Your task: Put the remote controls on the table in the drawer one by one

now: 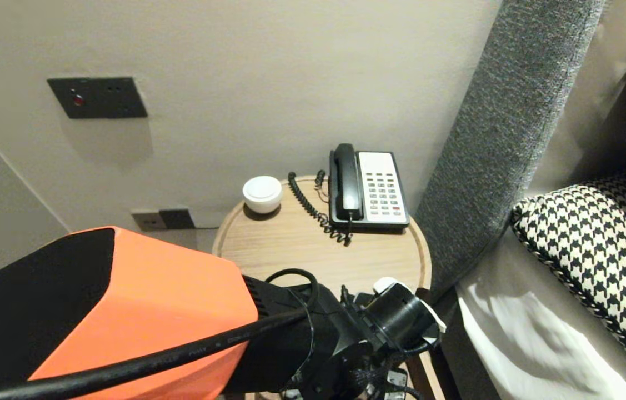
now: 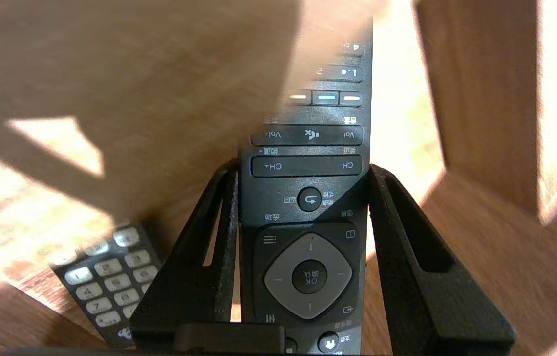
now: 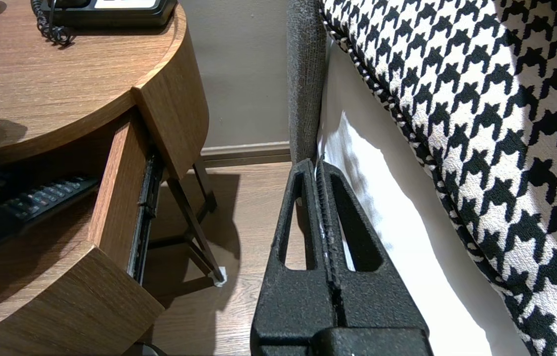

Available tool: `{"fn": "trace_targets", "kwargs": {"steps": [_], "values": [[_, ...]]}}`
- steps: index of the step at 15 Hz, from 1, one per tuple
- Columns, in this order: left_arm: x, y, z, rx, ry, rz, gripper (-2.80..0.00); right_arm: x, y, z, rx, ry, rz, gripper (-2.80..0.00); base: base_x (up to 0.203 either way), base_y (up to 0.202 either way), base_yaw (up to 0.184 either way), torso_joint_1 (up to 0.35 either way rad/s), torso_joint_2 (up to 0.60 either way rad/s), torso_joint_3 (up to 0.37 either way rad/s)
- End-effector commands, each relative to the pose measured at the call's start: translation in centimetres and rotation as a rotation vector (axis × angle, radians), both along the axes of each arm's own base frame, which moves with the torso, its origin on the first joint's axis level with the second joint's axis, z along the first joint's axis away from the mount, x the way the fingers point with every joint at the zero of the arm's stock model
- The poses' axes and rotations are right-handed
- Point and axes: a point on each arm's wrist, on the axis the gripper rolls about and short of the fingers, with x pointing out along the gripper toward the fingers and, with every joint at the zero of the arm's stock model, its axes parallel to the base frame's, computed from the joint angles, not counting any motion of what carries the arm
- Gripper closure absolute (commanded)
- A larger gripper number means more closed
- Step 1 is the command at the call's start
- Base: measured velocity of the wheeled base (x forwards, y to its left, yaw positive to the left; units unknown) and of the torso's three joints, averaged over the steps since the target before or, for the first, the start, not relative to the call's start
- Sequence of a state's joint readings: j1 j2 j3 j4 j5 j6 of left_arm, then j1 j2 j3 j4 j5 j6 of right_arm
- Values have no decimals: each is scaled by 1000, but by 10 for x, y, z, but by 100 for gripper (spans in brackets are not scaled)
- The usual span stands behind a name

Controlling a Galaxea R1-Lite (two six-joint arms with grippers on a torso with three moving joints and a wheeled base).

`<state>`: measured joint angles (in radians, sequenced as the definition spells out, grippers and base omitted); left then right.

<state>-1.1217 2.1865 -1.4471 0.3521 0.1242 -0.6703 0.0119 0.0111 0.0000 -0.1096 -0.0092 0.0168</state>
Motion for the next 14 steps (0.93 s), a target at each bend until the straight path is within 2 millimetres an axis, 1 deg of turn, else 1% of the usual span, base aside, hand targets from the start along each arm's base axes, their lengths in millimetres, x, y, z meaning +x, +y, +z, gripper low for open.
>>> {"fn": "trace_targets", "kwargs": {"steps": [1, 2, 7, 11, 14], "values": [[3, 0, -6, 16, -6, 54, 0, 3, 0, -11, 0, 39, 0, 0, 0, 0, 0, 0, 0, 0], [5, 1, -9, 32, -24, 80, 0, 3, 0, -11, 0, 39, 0, 0, 0, 0, 0, 0, 0, 0], [8, -1, -13, 12, -43, 84, 0, 3, 0, -11, 0, 39, 0, 0, 0, 0, 0, 0, 0, 0], [10, -4, -28, 51, -40, 97, 0, 3, 0, -11, 0, 39, 0, 0, 0, 0, 0, 0, 0, 0], [14, -7, -36, 49, -81, 119, 0, 3, 0, -11, 0, 39, 0, 0, 0, 0, 0, 0, 0, 0]]}}
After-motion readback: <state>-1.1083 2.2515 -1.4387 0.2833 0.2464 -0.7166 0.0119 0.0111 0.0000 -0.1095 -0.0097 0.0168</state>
